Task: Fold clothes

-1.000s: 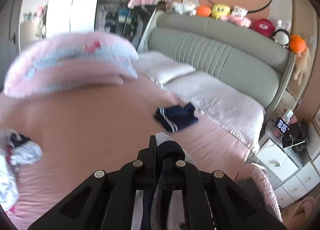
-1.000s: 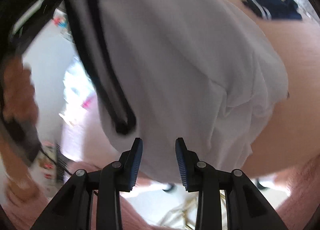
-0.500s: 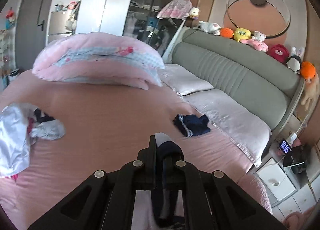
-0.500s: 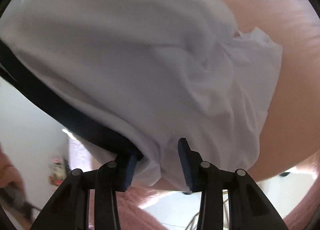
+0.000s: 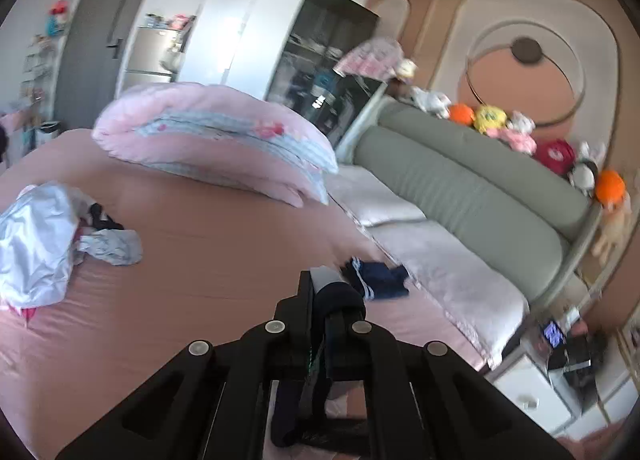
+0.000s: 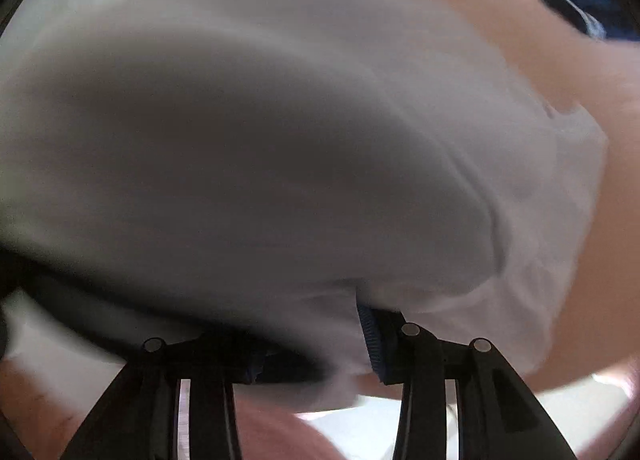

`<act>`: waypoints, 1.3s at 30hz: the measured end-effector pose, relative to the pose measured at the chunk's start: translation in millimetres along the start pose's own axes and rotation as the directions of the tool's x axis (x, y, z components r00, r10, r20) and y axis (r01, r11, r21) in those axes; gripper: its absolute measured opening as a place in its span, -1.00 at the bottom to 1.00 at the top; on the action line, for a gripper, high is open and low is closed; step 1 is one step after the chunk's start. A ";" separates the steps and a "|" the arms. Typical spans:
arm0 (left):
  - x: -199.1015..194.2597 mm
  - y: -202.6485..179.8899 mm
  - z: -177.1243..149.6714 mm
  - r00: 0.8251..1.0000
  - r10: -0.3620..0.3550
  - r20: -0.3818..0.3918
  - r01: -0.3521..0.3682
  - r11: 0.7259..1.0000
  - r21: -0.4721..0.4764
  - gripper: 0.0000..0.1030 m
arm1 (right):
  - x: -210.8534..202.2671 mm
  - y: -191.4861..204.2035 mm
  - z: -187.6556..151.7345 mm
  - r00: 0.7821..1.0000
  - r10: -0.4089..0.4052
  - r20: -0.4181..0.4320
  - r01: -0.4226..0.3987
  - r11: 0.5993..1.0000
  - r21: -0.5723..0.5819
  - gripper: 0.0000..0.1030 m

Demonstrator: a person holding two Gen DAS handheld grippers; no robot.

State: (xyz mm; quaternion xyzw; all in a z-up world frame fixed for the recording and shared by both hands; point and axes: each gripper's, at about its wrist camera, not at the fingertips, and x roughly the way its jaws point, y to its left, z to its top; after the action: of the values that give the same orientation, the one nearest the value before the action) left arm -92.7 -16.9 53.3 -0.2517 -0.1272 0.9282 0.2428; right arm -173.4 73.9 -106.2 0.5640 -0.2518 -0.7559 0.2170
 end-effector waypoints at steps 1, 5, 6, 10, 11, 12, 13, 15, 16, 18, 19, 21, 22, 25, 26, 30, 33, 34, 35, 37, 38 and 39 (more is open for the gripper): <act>-3.1 4.0 -1.1 1.000 0.006 0.005 -0.005 1.000 -0.019 -0.95 | 10.5 -5.1 -4.0 0.999 -0.038 -0.031 0.038 0.999 0.004 -0.66; -0.4 21.6 -14.5 0.999 0.026 -0.040 -0.029 0.997 -0.071 -0.95 | -1.3 -25.6 -23.8 0.967 -0.252 0.044 0.255 0.963 -0.084 -0.75; 0.1 27.1 -16.4 0.999 0.026 -0.044 -0.030 0.995 -0.094 -0.95 | -15.6 -28.3 -21.1 0.949 -0.301 0.093 0.309 0.946 -0.095 -0.76; -8.5 30.2 13.1 1.000 -0.017 0.019 0.020 0.992 -0.128 -0.95 | -111.4 7.1 26.7 0.835 -0.395 0.382 0.480 0.863 -0.159 -0.78; -15.0 22.0 30.9 0.998 -0.034 0.058 0.040 0.994 -0.102 -0.95 | -136.5 22.8 39.7 0.795 -0.398 0.458 0.521 0.835 -0.178 -0.78; -23.2 11.9 47.5 0.994 -0.044 0.099 0.051 0.996 -0.066 -0.95 | -163.0 41.3 52.3 0.748 -0.391 0.535 0.559 0.806 -0.193 -0.78; -36.4 -1.5 66.5 0.986 -0.057 0.155 0.060 0.998 -0.014 -0.95 | -195.4 71.8 63.3 0.694 -0.359 0.624 0.590 0.780 -0.209 -0.78; -63.0 -23.7 97.5 0.966 -0.072 0.249 0.057 0.996 0.070 -0.93 | -246.7 123.0 75.8 0.606 -0.280 0.745 0.620 0.752 -0.223 -0.78; -75.9 -31.5 110.3 0.956 -0.075 0.283 0.049 0.994 0.097 -0.91 | -267.0 145.7 78.0 0.573 -0.237 0.784 0.621 0.751 -0.227 -0.78; -96.6 -39.7 130.3 0.945 -0.092 0.314 0.055 0.991 0.123 -0.88 | -295.0 182.3 72.8 0.545 -0.154 0.824 0.591 0.768 -0.247 -0.78; -103.9 -41.7 136.6 0.943 -0.101 0.316 0.063 0.989 0.131 -0.88 | -311.5 186.5 63.1 0.538 -0.120 0.834 0.575 0.776 -0.259 -0.77; -113.9 -46.2 141.8 0.942 -0.102 0.318 0.053 0.986 0.157 -0.88 | -324.4 199.0 45.6 0.549 -0.074 0.832 0.543 0.789 -0.288 -0.77; -118.4 -49.8 142.7 0.942 -0.096 0.322 0.041 0.984 0.175 -0.88 | -327.8 203.7 38.5 0.556 -0.056 0.829 0.527 0.795 -0.300 -0.78; -133.3 -63.0 144.2 0.935 -0.082 0.345 -0.003 0.971 0.238 -0.88 | -337.8 197.4 40.2 0.574 0.011 0.819 0.482 0.803 -0.349 -0.77; -138.0 -66.5 145.2 0.933 -0.086 0.349 -0.005 0.968 0.252 -0.88 | -341.3 197.3 40.2 0.578 0.035 0.815 0.467 0.804 -0.367 -0.78; -131.7 -63.8 146.6 0.947 -0.085 0.311 0.016 0.976 0.216 -0.88 | -375.3 178.4 43.7 0.639 0.071 0.765 0.398 0.821 -0.409 -0.77; -89.6 -50.1 138.9 0.978 -0.020 0.210 -0.014 0.987 0.161 -0.88 | -358.8 156.3 67.8 0.696 0.003 0.718 0.399 0.830 -0.391 -0.77; -68.3 -42.2 136.7 0.986 -0.002 0.164 -0.020 0.991 0.134 -0.88 | -345.8 147.4 75.4 0.713 -0.038 0.700 0.414 0.828 -0.377 -0.77; -45.6 -33.0 135.6 0.992 0.020 0.122 -0.033 0.994 0.103 -0.88 | -330.8 136.3 82.9 0.730 -0.087 0.677 0.436 0.823 -0.365 -0.77; -16.7 -23.6 139.5 0.994 0.063 0.088 -0.070 0.994 0.083 -0.89 | -300.2 119.2 108.3 0.757 -0.180 0.629 0.470 0.818 -0.332 -0.77; -10.9 -24.6 145.3 0.993 0.073 0.097 -0.082 0.992 0.091 -0.89 | -294.4 111.6 120.2 0.766 -0.197 0.613 0.465 0.828 -0.315 -0.77; -13.6 -31.0 152.8 0.990 0.068 0.127 -0.082 0.990 0.114 -0.89 | -294.6 111.6 130.1 0.772 -0.190 0.606 0.447 0.841 -0.304 -0.77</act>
State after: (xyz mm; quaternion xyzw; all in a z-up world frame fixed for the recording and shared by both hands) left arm -151.3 -15.0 198.4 -0.1840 -0.0768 0.9563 0.2139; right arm -214.1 185.0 213.5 0.2931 -0.0275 -0.9483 0.1190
